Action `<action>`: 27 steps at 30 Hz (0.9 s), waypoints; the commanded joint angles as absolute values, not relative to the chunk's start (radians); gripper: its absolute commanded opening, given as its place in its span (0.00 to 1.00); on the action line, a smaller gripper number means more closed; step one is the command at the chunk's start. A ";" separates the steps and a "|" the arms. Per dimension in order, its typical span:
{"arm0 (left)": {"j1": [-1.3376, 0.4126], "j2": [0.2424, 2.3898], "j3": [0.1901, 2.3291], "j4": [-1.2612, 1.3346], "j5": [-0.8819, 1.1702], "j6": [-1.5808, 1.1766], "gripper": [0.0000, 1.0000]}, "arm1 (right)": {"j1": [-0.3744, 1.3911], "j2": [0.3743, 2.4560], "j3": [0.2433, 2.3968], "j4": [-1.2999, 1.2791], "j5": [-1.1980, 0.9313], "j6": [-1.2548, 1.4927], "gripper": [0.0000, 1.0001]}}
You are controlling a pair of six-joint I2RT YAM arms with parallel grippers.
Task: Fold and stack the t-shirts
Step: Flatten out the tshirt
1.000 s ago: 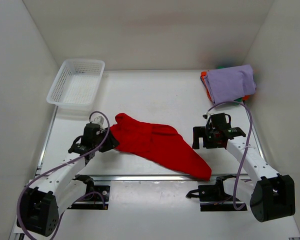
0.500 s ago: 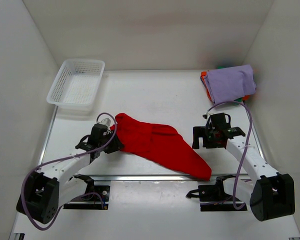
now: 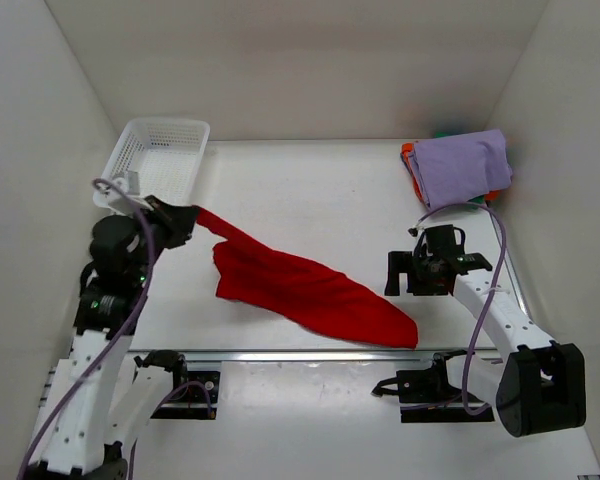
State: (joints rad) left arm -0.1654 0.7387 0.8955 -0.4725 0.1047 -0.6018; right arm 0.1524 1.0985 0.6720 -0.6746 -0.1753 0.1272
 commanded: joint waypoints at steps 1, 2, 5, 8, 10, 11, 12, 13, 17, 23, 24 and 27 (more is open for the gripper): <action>-0.178 0.675 1.021 -0.595 0.023 -0.578 0.00 | 0.135 1.103 0.660 -0.621 -0.242 0.129 0.92; -0.198 0.667 1.031 -0.606 0.018 -0.584 0.00 | 0.123 1.104 0.664 -0.612 -0.270 0.141 0.91; -0.196 0.649 1.019 -0.597 0.038 -0.601 0.00 | 0.139 1.098 0.666 -0.572 -0.331 0.160 0.89; -0.176 0.647 1.015 -0.594 0.057 -0.597 0.00 | 0.205 1.089 0.681 -0.533 -0.363 0.176 0.89; -0.178 0.647 1.012 -0.604 0.063 -0.598 0.00 | 0.259 1.072 0.683 -0.479 -0.411 0.178 0.88; -0.181 0.640 1.019 -0.600 0.064 -0.600 0.00 | 0.271 1.069 0.677 -0.436 -0.441 0.184 0.87; -0.190 0.640 1.020 -0.601 0.063 -0.600 0.00 | 0.284 1.071 0.684 -0.407 -0.455 0.183 0.86; -0.193 0.638 1.020 -0.600 0.060 -0.600 0.00 | 0.300 1.089 0.693 -0.378 -0.486 0.184 0.85; -0.178 0.646 1.003 -0.615 0.069 -0.597 0.00 | 0.452 1.182 0.788 -0.269 -0.548 0.201 0.84; -0.189 0.623 1.002 -0.617 0.072 -0.615 0.00 | 0.632 1.360 0.865 0.065 -0.655 0.210 0.84; -0.181 0.626 1.012 -0.627 0.066 -0.612 0.00 | 0.638 1.424 0.888 0.116 -0.687 0.218 0.84; -0.195 0.620 1.063 -0.673 0.045 -0.601 0.00 | 0.673 1.659 1.059 0.150 -0.710 0.171 0.85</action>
State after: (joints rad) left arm -0.1864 0.6296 1.0031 -0.6403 0.0643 -0.6029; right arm 0.6510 1.5509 0.9504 0.0162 -0.6598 0.2047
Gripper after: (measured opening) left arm 0.028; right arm 0.845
